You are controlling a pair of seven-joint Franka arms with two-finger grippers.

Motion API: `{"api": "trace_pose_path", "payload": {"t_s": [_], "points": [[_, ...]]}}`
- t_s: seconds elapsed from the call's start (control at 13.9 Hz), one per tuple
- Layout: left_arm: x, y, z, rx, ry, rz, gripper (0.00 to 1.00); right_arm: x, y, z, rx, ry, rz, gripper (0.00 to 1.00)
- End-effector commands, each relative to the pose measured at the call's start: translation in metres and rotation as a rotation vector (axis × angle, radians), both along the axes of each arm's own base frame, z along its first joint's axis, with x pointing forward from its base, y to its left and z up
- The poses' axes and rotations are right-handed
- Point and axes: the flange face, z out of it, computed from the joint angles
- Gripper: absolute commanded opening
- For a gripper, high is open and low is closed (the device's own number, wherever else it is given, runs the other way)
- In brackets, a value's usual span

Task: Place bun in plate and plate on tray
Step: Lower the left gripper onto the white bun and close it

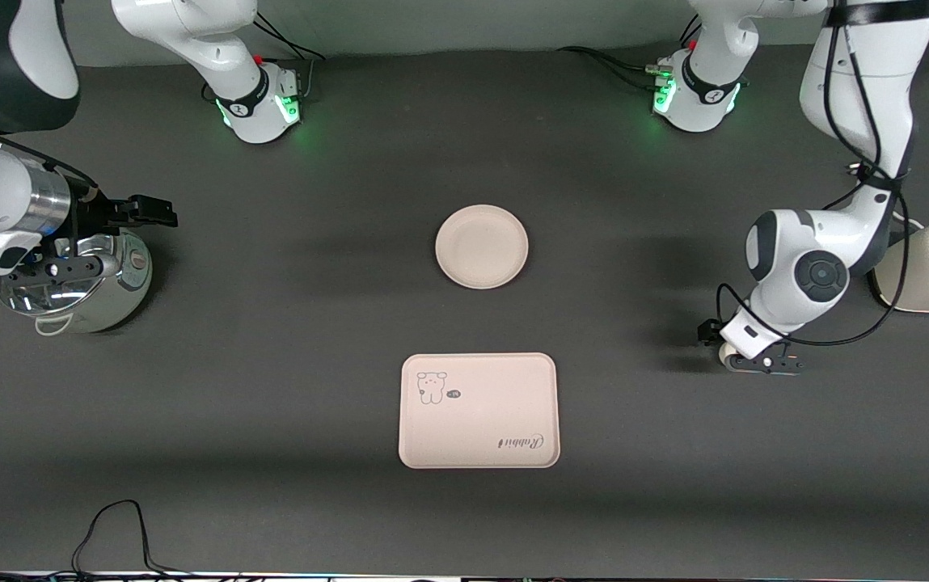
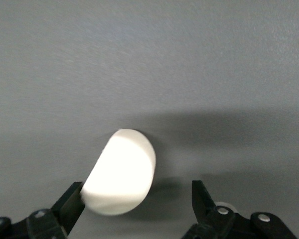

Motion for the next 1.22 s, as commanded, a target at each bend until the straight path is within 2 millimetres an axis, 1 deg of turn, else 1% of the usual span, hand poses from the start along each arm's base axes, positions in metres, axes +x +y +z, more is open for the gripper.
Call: {"api": "trace_pose_path", "payload": {"t_s": [0.0, 0.14, 0.22, 0.29, 0.36, 0.43, 0.5, 0.57, 0.65, 0.72, 0.79, 0.86, 0.93, 1.01, 1.08, 1.15], "points": [[0.005, -0.003, -0.003, -0.009, -0.007, -0.012, 0.69, -0.006, 0.0, 0.015, -0.044, -0.053, 0.007, 1.0], [0.005, -0.002, -0.002, -0.008, -0.007, -0.031, 0.3, -0.007, 0.004, 0.014, -0.049, -0.051, -0.062, 1.0], [0.006, -0.001, -0.001, -0.009, -0.009, -0.044, 0.22, -0.008, 0.018, 0.015, -0.028, -0.05, -0.051, 1.0], [0.006, 0.001, 0.004, -0.008, -0.006, -0.04, 0.22, -0.008, 0.028, 0.015, 0.01, -0.055, -0.049, 1.0], [0.008, 0.001, 0.017, -0.01, -0.015, -0.041, 0.23, -0.006, 0.036, 0.015, 0.056, -0.067, -0.053, 1.0], [0.007, 0.004, 0.034, -0.01, 0.002, -0.042, 0.24, -0.002, 0.043, 0.011, 0.083, -0.078, -0.073, 1.0], [0.005, 0.006, 0.057, -0.011, 0.032, -0.054, 0.24, 0.0, 0.058, 0.005, 0.104, -0.086, -0.102, 1.0], [0.004, 0.008, 0.084, -0.014, 0.04, -0.053, 0.25, -0.001, 0.078, -0.001, 0.113, -0.099, -0.102, 1.0], [-0.001, 0.009, 0.113, -0.018, 0.045, -0.05, 0.26, -0.002, 0.096, -0.012, 0.111, -0.105, -0.105, 1.0], [-0.007, 0.009, 0.144, -0.023, 0.051, -0.037, 0.26, -0.001, 0.114, -0.027, 0.115, -0.103, -0.098, 1.0], [-0.015, 0.013, 0.177, -0.027, 0.052, -0.03, 0.28, -0.003, 0.131, -0.04, 0.149, -0.104, -0.104, 1.0], [-0.026, 0.02, 0.209, -0.033, 0.06, -0.016, 0.28, -0.007, 0.144, -0.053, 0.186, -0.103, -0.123, 1.0], [-0.038, 0.034, 0.238, -0.039, 0.074, -0.004, 0.28, -0.009, 0.152, -0.061, 0.203, -0.113, -0.137, 1.0], [-0.048, 0.047, 0.262, -0.037, 0.093, -0.006, 0.29, -0.013, 0.165, -0.067, 0.204, -0.118, -0.119, 1.0], [-0.061, 0.053, 0.285, -0.042, 0.104, -0.022, 0.29, -0.018, 0.178, -0.073, 0.207, -0.125, -0.102, 1.0], [-0.072, 0.062, 0.304, -0.047, 0.101, -0.012, 0.29, -0.021, 0.185, -0.082, 0.205, -0.129, -0.101, 1.0]]}}
